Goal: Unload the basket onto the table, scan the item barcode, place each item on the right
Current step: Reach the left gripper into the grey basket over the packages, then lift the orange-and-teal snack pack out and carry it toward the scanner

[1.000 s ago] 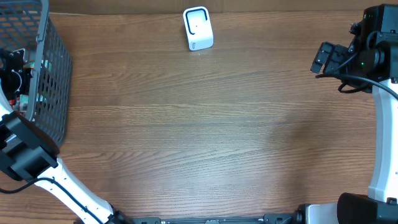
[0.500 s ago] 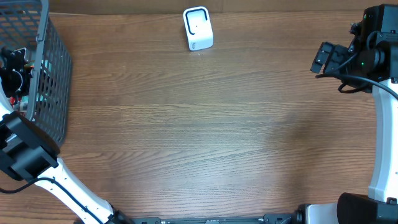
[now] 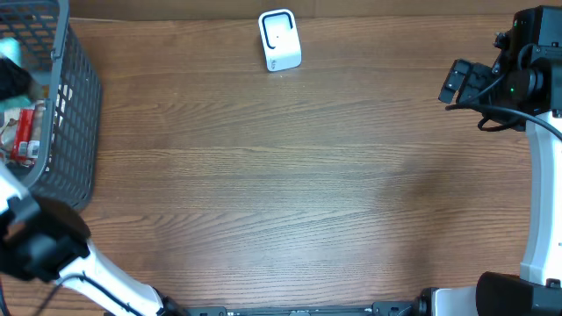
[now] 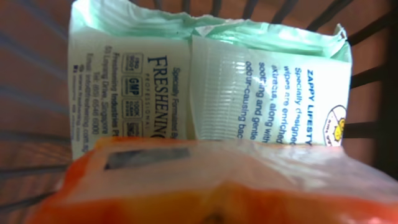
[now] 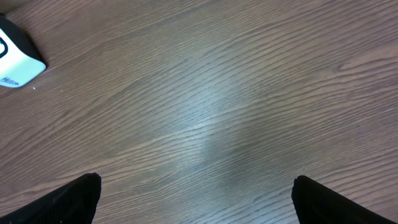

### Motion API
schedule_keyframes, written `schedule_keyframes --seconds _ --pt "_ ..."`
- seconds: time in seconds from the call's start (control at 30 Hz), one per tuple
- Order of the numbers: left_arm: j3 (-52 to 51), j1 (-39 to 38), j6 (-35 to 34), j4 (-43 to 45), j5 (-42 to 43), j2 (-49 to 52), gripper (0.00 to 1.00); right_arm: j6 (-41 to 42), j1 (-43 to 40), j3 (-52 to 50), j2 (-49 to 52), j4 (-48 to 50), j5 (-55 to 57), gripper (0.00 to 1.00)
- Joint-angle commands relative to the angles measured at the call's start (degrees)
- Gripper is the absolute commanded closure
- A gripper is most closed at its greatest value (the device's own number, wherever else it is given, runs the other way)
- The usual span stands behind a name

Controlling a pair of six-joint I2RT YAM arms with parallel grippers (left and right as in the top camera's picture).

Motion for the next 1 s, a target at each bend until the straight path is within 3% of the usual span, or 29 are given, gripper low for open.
schedule_keyframes --seconds 0.0,0.23,0.37,0.6,0.97 --pt "3.3 -0.4 -5.5 0.7 -0.2 -11.5 0.49 0.2 0.0 1.0 -0.1 0.3 0.6 0.00" --pt "3.3 -3.9 -7.5 -0.2 0.5 -24.2 0.48 0.2 -0.1 1.0 -0.1 0.3 0.6 0.00" --pt "3.3 -11.0 -8.3 -3.8 0.5 -30.3 0.48 0.2 0.0 1.0 -0.1 0.3 0.6 0.00" --pt "3.1 -24.3 -8.3 -15.8 0.5 -31.3 0.48 0.2 0.0 1.0 -0.1 0.3 0.6 0.00" --pt "2.3 -43.6 -9.4 -24.2 0.7 -29.4 0.48 0.2 0.0 1.0 -0.1 0.3 0.6 0.00"
